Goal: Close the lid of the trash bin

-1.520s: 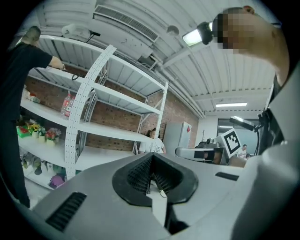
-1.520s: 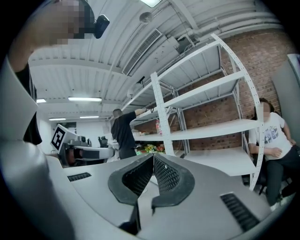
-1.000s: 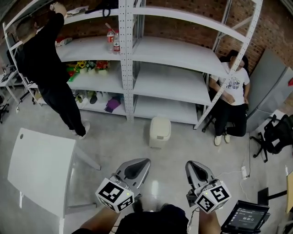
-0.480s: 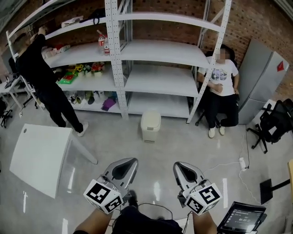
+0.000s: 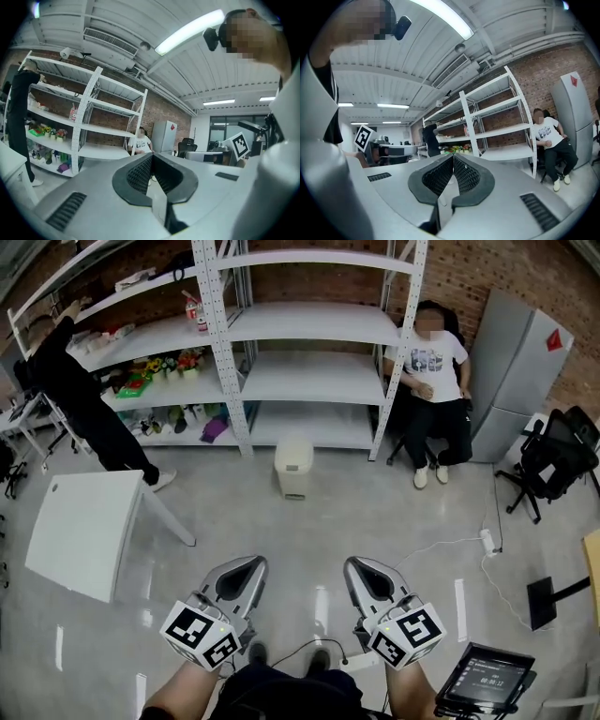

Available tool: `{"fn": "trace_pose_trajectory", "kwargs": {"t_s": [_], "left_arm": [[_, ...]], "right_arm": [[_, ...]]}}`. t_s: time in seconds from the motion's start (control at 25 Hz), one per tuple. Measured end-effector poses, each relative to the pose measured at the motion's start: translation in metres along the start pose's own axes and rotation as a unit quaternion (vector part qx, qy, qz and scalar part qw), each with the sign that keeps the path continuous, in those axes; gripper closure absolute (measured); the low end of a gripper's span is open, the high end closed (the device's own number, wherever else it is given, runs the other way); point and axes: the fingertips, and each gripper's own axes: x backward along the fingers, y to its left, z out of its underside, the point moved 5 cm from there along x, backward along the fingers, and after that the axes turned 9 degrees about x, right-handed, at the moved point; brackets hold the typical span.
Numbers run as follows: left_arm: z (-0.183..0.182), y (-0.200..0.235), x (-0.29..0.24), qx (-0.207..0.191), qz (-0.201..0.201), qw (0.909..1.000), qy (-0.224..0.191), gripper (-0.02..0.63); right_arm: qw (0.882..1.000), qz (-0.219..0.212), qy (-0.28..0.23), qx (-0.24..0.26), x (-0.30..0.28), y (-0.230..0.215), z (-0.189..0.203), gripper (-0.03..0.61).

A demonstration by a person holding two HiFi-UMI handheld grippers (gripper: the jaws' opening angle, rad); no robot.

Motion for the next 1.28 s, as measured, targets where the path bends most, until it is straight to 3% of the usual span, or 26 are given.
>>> {"fn": "trace_pose_trajectory", "kwargs": {"t_s": [0.2, 0.44, 0.68, 0.96, 1.28], "left_arm": [[0.010, -0.008, 0.045, 0.005, 0.024, 0.9997, -0.004, 0.623], [0.003, 0.019, 0.126, -0.018, 0.031, 0.9991, -0.024, 0.623], [0.014, 0.033, 0.168, 0.001, 0.041, 0.9988, -0.026, 0.623], [0.011, 0.018, 0.201, 0.008, 0.019, 0.9990, -0.039, 0.623], [0.018, -0.027, 0.200, -0.004, 0.036, 0.9985, -0.040, 0.623]], "right_arm": [[1.000, 0.020, -0.001, 0.008, 0.017, 0.044, -0.006, 0.571], [0.998, 0.061, 0.003, 0.023, 0.021, 0.120, -0.010, 0.571], [0.996, 0.084, 0.012, 0.010, 0.032, 0.165, -0.004, 0.572], [0.996, 0.080, 0.028, 0.014, 0.058, 0.184, -0.006, 0.572], [0.997, 0.069, 0.007, 0.027, 0.089, 0.184, -0.013, 0.572]]}}
